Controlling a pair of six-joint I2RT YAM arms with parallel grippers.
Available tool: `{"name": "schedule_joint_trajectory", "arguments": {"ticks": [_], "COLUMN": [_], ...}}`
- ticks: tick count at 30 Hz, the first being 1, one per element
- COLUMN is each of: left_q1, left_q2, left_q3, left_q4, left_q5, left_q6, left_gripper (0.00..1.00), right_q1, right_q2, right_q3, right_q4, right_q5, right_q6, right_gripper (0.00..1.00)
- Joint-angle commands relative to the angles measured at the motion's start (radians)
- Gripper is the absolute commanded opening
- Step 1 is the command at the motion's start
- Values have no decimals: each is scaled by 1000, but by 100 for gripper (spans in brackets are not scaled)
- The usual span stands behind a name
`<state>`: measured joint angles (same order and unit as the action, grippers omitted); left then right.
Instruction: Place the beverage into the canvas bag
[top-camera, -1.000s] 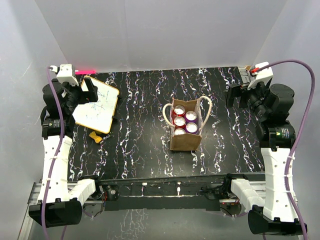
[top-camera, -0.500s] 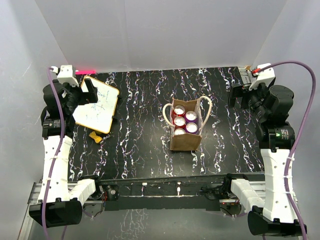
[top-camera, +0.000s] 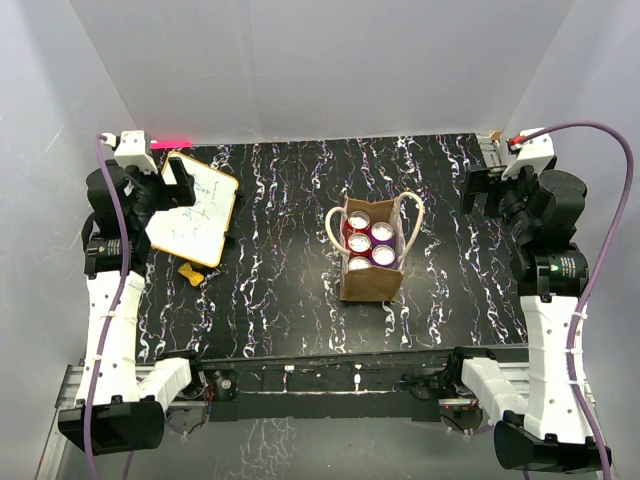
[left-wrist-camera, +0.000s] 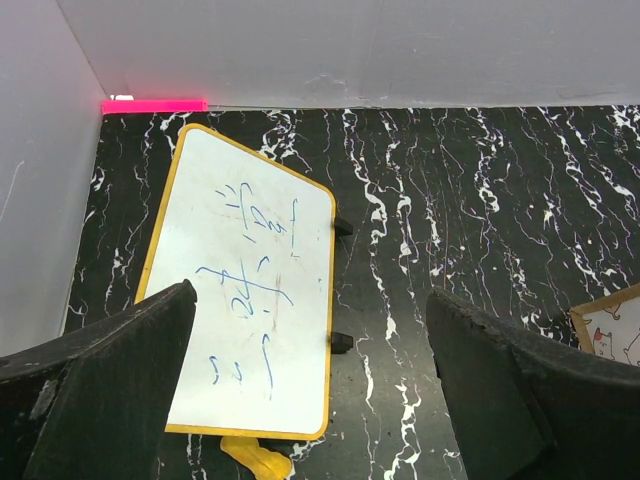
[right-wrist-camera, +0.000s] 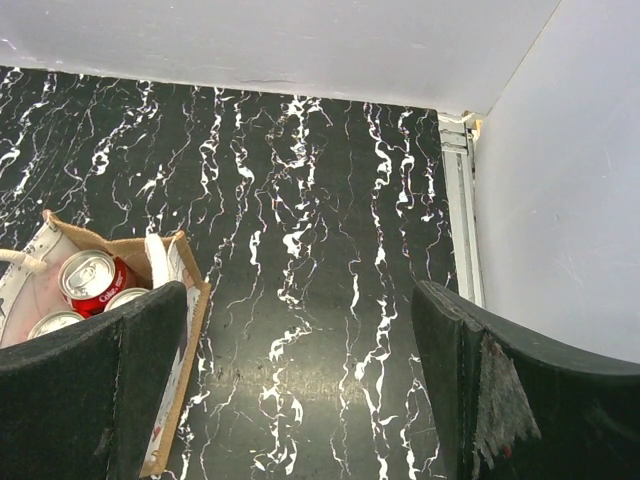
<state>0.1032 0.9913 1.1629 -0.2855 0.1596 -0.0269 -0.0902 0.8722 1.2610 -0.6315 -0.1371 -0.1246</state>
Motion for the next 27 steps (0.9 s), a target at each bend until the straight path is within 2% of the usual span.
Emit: {"name": "schedule_joint_trajectory", "arguments": {"ticks": [1, 27], "left_q1": [7, 7], "left_q2": [-4, 24], "left_q3": [6, 15], "left_q4": [5, 0], "left_q5": [-10, -32], "left_q6": [-3, 11], "left_gripper": [97, 97], "right_q1": [-4, -4], "right_q2": [4, 10], "right_q3": [8, 3], "right_q4": [56, 58], "right_q5": [-15, -52], "right_q6": [11, 0], "right_gripper": [98, 98]}}
